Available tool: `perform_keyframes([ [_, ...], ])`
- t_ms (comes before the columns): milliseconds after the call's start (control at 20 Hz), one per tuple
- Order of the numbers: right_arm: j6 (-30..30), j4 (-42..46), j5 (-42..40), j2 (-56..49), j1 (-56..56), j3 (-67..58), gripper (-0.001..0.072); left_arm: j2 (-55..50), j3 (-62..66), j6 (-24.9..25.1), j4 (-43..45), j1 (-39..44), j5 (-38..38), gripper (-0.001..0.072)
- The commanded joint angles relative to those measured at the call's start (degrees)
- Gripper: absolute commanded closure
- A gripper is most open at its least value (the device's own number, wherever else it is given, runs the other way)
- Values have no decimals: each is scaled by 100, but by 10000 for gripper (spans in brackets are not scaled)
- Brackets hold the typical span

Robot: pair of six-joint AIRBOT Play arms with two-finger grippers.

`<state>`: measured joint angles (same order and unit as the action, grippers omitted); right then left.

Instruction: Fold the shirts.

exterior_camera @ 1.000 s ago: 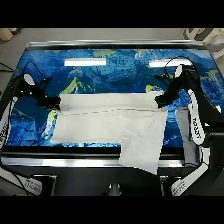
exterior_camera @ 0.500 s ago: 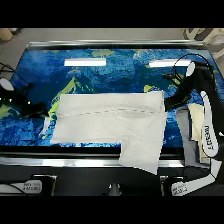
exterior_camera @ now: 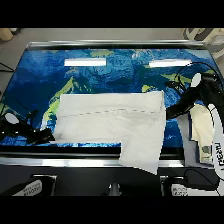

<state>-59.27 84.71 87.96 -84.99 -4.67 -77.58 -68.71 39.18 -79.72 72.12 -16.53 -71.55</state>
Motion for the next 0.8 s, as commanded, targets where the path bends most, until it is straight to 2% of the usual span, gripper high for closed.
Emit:
perform_keyframes([
  [0,24,-11,-48,59,-4,70,279,-92,-195,28,-122,-15,310,314],
  [200,44,-7,-42,59,-4,70,279,-131,-201,26,-168,-15,538,325],
  [350,50,-2,101,59,-4,72,279,-127,-203,26,-166,-15,557,657],
  [450,46,-35,186,205,-4,293,277,-125,-203,26,-168,-15,560,679],
  [600,61,-216,-195,999,-7,1602,262,-114,-201,33,-166,-15,560,680],
  [650,76,-236,-299,1270,-7,2170,199,-111,-201,59,-168,-15,562,680],
  [750,304,-684,-452,1598,-7,3091,147,-109,-201,164,-168,-15,557,680],
])
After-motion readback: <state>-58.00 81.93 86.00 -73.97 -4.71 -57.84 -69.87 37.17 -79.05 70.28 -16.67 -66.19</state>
